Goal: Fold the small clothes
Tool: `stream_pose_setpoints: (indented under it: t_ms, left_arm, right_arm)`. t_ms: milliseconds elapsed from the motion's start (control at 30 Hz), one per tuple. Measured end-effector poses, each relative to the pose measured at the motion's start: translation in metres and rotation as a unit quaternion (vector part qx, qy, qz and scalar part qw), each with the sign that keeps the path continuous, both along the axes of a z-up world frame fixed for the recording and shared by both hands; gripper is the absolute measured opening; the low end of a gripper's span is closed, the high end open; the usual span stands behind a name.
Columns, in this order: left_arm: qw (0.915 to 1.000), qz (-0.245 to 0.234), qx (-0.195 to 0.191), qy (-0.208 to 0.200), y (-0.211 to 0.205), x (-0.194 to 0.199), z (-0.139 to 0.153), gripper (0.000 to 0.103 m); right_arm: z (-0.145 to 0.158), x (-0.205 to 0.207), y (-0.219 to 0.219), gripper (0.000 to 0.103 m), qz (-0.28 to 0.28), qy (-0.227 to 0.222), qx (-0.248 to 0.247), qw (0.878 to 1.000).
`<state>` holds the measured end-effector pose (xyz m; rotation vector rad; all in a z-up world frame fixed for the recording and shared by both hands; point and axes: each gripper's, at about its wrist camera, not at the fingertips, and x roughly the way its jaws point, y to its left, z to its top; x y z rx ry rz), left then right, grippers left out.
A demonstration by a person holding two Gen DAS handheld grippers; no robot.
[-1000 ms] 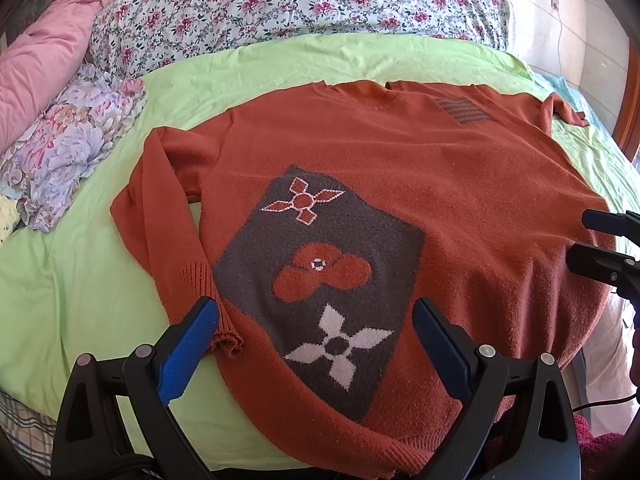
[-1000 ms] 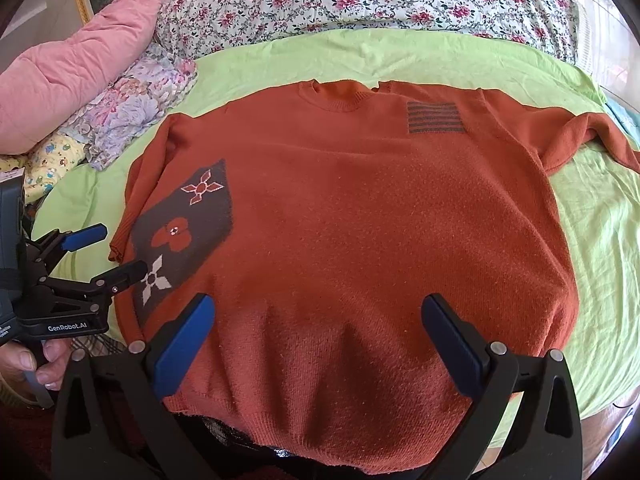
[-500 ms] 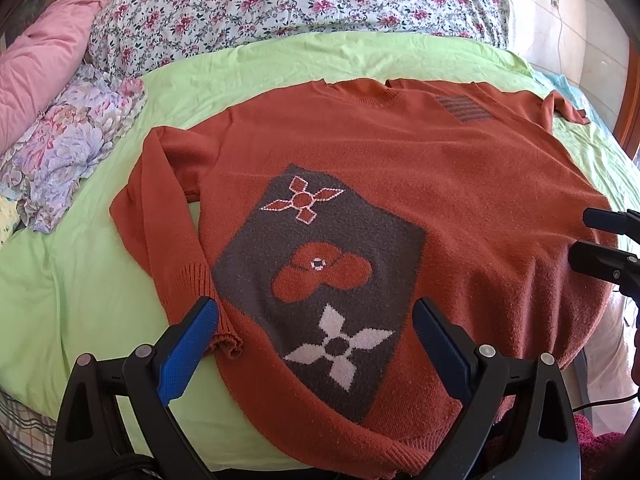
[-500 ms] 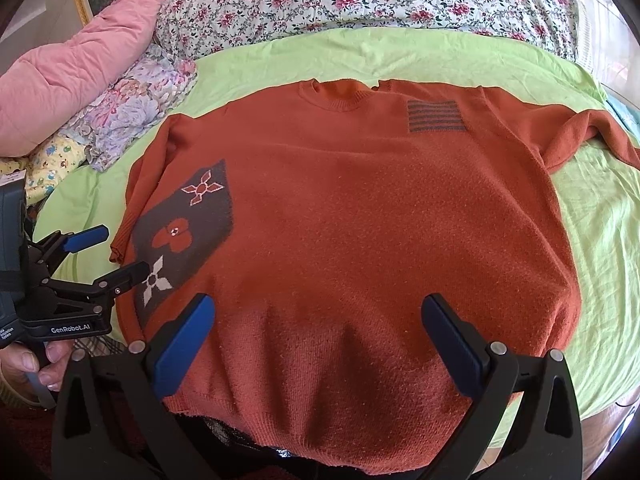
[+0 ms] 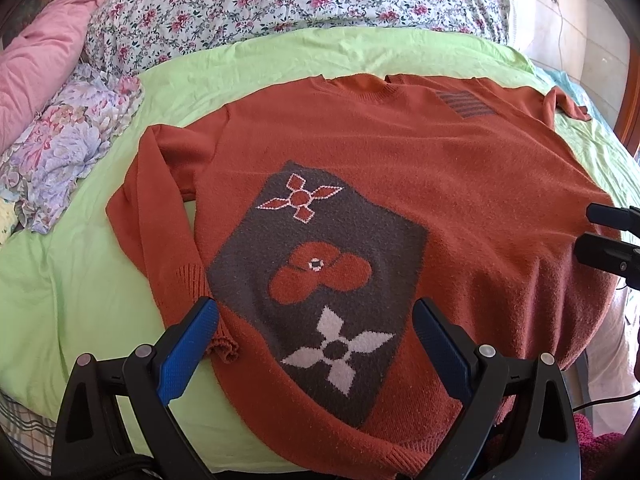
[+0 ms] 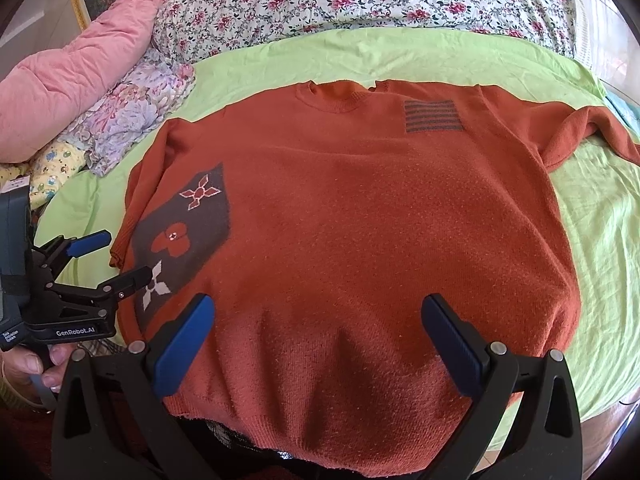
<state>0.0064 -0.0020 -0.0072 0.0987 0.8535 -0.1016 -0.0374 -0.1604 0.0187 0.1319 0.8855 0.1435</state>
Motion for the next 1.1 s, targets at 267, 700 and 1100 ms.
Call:
stream_pose_setpoints:
  t_ms: [267,700,1100]
  left_arm:
    - [0.9999,-0.002,0.001,0.013,0.0,0.008,-0.003,0.098]
    - [1.0,-0.001,-0.003,0.009,-0.004,0.039,0.0,0.098]
    - [0.9999,0.002,-0.007,0.011,-0.012,0.088,0.018,0.098]
  right_arm:
    - [-0.001,0.004,-0.01,0.103,-0.009,0.006,-0.008,1.0]
    - [0.006,0.014,-0.063,0.103,-0.062,0.03,0.025,0.997]
    - [0.017,0.027,-0.148,0.103,-0.132,0.008,0.058,0.99]
